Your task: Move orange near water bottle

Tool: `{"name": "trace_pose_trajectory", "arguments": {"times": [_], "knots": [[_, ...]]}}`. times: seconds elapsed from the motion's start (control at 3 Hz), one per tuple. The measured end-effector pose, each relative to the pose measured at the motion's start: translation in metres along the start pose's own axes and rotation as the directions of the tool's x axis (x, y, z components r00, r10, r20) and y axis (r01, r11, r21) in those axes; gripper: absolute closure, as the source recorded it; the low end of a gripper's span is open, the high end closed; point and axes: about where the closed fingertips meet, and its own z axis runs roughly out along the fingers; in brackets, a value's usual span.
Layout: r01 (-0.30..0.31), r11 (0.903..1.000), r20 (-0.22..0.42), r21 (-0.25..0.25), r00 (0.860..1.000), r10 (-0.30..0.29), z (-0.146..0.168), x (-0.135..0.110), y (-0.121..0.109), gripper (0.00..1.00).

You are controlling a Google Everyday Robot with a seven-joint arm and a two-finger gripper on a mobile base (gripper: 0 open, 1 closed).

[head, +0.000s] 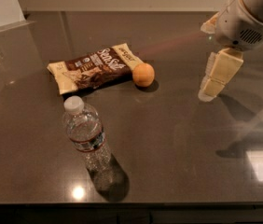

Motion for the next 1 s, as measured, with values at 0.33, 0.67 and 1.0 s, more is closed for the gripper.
{"name": "trace_pose_trajectory", "arguments": {"times": [0.33, 0.67, 1.0], "knots": [[0.018, 0.9997, 0.065, -0.018, 0.998, -0.017, 0.032, -0.027, -0.021, 0.00], [0.010, 0.9987, 0.110, -0.049, 0.994, -0.005, 0.069, -0.047, -0.039, 0.00], [-0.015, 0.9968, 0.126, -0.079, 0.992, 0.025, 0.102, -0.056, -0.058, 0.00]]}}
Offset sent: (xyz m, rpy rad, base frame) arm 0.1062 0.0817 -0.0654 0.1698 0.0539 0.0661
